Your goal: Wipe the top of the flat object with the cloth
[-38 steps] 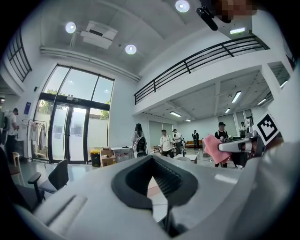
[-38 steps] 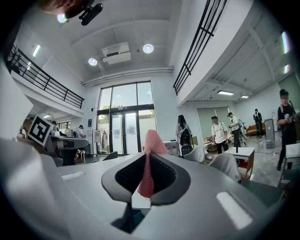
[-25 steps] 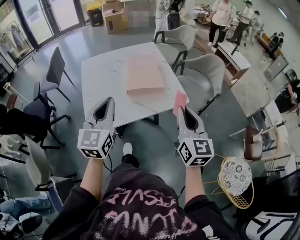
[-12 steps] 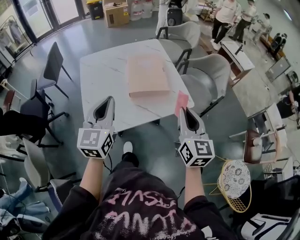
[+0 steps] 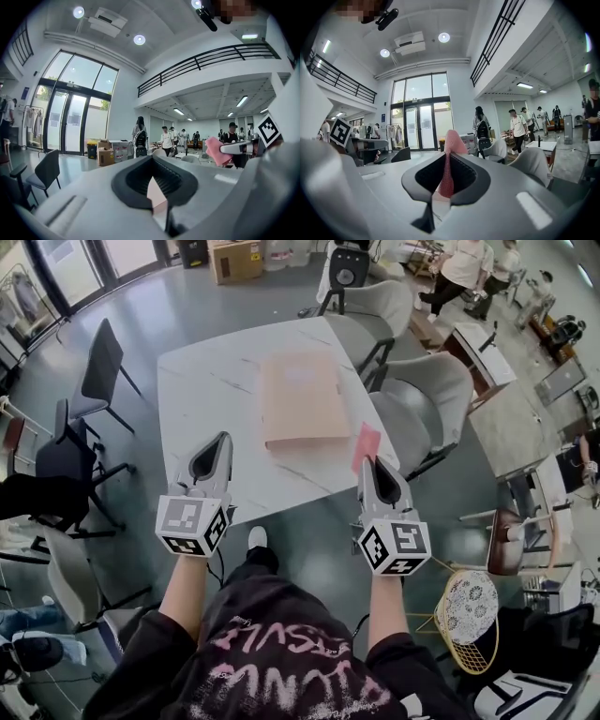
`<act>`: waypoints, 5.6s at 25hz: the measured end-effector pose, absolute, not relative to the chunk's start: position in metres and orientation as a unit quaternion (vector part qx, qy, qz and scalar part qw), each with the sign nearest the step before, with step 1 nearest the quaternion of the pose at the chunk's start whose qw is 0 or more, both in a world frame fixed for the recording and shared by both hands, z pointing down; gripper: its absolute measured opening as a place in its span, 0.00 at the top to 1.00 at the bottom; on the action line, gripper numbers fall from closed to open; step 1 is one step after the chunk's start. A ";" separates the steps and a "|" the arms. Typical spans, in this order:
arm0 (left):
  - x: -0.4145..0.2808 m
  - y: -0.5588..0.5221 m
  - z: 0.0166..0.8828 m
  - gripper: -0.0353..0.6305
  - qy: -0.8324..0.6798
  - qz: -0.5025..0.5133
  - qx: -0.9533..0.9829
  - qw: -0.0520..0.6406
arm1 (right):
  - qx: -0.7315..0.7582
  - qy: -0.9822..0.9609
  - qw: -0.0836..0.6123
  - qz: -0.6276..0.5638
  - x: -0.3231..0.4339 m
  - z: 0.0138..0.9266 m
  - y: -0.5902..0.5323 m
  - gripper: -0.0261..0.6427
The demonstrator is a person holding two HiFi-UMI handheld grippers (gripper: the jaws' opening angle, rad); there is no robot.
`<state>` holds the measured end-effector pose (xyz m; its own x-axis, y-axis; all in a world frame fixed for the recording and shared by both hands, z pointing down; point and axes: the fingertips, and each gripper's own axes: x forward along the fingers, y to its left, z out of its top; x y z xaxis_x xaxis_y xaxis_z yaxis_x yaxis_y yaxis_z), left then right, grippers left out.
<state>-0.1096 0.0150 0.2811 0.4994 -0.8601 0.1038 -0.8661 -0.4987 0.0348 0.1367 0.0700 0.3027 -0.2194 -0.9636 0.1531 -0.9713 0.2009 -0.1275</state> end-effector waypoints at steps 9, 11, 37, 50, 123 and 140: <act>-0.124 -0.042 0.288 0.94 -0.486 0.040 0.871 0.057 | 0.629 -0.770 0.029 0.104 0.115 0.302 0.011 0.89; -0.127 -0.053 0.290 0.94 -0.483 0.039 0.873 0.062 | 0.629 -0.770 0.032 0.103 0.109 0.302 -0.001 0.89; -0.140 -0.121 0.298 0.94 -0.446 0.035 0.891 0.078 | 0.667 -0.736 0.054 0.105 0.096 0.301 -0.052 0.89; -0.126 -0.142 0.304 0.94 -0.471 0.055 0.877 0.075 | 0.649 -0.750 0.053 0.118 0.120 0.311 -0.081 0.89; -0.106 -0.201 0.407 0.94 -0.507 0.107 0.844 0.140 | 0.577 -0.781 0.104 0.214 0.120 0.429 -0.156 0.89; -0.113 -0.203 0.406 0.94 -0.513 0.104 0.840 0.143 | 0.553 -0.800 0.100 0.210 0.091 0.419 -0.183 0.89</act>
<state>-0.1133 -0.2028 0.4057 0.4523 -0.8315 0.3225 -0.8914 -0.4330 0.1337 0.0914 -0.1830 0.4192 -0.3690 -0.8425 0.3925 -0.9267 0.3013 -0.2247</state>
